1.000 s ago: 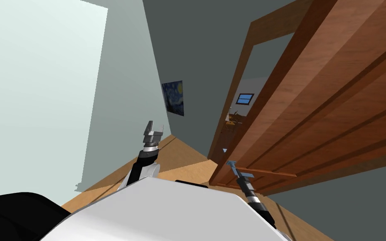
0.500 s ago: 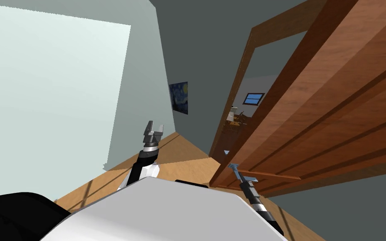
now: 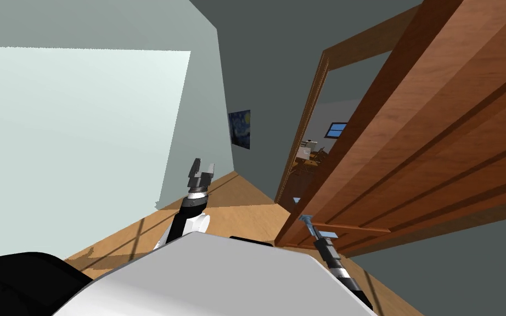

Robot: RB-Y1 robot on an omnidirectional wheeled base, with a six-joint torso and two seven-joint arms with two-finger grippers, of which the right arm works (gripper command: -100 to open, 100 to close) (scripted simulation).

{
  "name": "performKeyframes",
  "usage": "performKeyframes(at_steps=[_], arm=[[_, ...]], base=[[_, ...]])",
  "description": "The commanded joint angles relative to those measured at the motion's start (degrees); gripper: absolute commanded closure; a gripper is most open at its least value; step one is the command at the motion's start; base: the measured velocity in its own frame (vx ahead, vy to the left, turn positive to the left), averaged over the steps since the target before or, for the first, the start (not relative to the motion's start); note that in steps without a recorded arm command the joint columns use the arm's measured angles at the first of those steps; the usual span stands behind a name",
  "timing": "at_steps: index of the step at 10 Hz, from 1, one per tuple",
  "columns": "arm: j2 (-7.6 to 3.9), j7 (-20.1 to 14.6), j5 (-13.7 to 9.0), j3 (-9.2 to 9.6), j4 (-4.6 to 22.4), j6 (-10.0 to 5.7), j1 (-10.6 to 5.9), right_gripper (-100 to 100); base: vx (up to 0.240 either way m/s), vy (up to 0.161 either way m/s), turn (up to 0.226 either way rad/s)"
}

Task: Pull the door open

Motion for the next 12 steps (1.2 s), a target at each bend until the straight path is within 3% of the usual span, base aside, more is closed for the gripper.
performKeyframes(at_steps=[1, 6, 8, 9, 12], arm=[[0.31, 0.2, 0.1, 0.10, 2.0, -0.48, -1.47, 100], [1.88, 1.4, 0.5, -0.40, 3.6, 2.97, -6.27, 100], [1.88, 1.4, 0.5, -0.40, 3.6, 2.97, -6.27, 100], [2.49, 1.9, 0.7, -0.60, 4.2, 4.32, -8.14, 100], [2.64, 2.0, 0.7, -0.65, 4.4, 4.65, -8.61, 100]], base=[[-0.145, -0.058, 0.051], [-0.212, -0.078, 0.139], [-0.086, -0.019, 0.005], [-0.140, -0.033, 0.140], [-0.113, -0.052, 0.071]])
